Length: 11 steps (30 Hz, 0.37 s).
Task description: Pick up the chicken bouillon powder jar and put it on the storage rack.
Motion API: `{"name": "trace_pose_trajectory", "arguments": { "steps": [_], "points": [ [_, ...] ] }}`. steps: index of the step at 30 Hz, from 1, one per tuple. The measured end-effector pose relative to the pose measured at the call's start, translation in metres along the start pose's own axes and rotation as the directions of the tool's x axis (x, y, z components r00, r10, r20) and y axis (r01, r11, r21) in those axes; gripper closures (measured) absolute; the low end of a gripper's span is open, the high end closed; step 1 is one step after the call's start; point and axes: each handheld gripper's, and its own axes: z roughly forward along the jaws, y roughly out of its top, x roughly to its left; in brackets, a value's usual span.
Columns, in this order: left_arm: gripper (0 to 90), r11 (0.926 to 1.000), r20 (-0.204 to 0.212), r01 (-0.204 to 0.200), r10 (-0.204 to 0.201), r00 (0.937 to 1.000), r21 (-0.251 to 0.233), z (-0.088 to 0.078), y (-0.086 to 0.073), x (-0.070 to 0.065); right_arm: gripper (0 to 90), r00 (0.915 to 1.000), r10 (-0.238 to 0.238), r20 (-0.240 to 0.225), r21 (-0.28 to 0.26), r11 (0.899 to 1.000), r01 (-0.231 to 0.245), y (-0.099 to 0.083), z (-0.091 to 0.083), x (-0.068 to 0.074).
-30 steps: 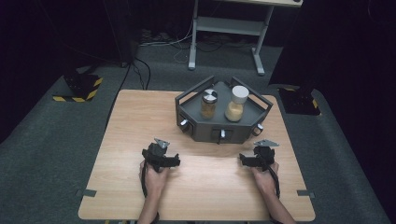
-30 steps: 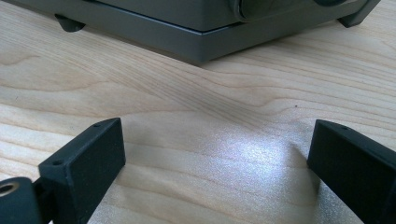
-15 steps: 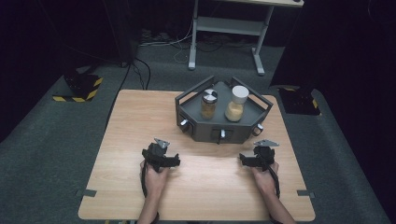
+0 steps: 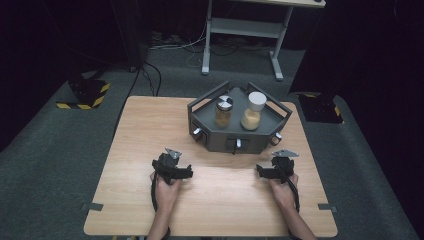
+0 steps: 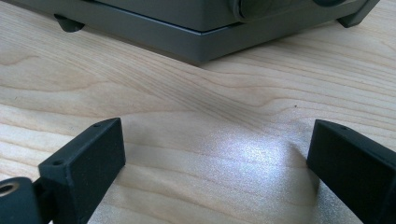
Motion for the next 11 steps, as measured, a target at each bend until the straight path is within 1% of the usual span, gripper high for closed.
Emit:
{"name": "trace_pose_trajectory", "arguments": {
  "steps": [11],
  "points": [
    [1.7, 1.0000, -0.005, 0.005, -0.005, 1.0000, 0.000, -0.0006, -0.0005, -0.0015, 3.7, 1.0000, 0.000, 0.001, 0.000, 1.000, 0.000, 0.0000, 0.0000, 0.0002]
  ]
}}
